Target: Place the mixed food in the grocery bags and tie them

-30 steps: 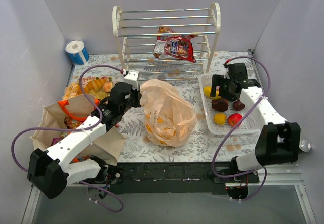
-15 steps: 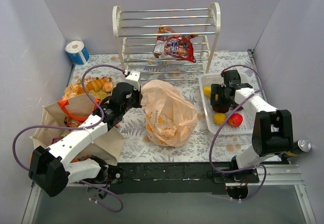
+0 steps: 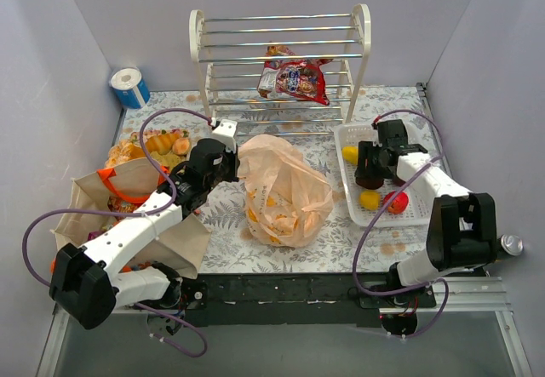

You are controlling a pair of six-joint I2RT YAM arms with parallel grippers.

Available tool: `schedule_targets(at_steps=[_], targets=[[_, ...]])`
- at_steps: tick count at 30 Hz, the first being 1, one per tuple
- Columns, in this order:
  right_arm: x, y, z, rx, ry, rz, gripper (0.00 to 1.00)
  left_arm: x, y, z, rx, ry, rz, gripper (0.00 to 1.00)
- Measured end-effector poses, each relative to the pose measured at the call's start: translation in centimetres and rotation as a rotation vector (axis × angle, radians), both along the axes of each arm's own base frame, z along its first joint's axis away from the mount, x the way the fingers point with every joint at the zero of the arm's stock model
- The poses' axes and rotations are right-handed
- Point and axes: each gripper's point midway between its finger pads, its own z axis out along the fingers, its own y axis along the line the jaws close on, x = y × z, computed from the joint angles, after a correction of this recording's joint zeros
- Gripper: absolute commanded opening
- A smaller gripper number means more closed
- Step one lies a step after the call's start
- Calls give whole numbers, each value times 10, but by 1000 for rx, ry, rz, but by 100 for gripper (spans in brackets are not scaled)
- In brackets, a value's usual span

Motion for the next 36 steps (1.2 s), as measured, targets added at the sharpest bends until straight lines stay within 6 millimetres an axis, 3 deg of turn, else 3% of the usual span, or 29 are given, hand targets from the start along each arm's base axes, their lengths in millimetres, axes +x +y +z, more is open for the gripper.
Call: schedule_targets(at_steps=[3,5,7,10,12,14,17,20,22,25,27,36], targets=[[-9,0,20,4,-14,2,10,0,-1,-2,1,5,-4,0],[-8,5,53,12,-90,3,10,0,-2,-4,2,10,-7,0],[-6,22,102,30,-217,32,9,0,-2,-5,3,13,-9,0],[-14,80,182,108,-431,157,8,1,-3,-5,2,14,-11,0],[-33,128,221,188,-526,278,7,0,-4,-5,0,15,-15,0],[-61,179,248,274,-578,408,6,0,-5,-5,-4,14,-20,0],[-92,234,245,325,-556,541,6,0,-6,-5,-7,15,-26,0],[-122,283,206,319,-457,651,6,0,-6,-4,-9,13,-26,0],[-139,300,173,293,-381,694,6,0,-6,-4,-9,12,-26,0],[-152,300,138,243,-301,702,6,0,-6,-3,-8,10,-25,0],[-151,293,128,214,-292,681,6,-1,-5,-1,-11,3,-22,0],[-129,265,156,206,-408,534,6,-2,3,15,-23,-53,3,0]])
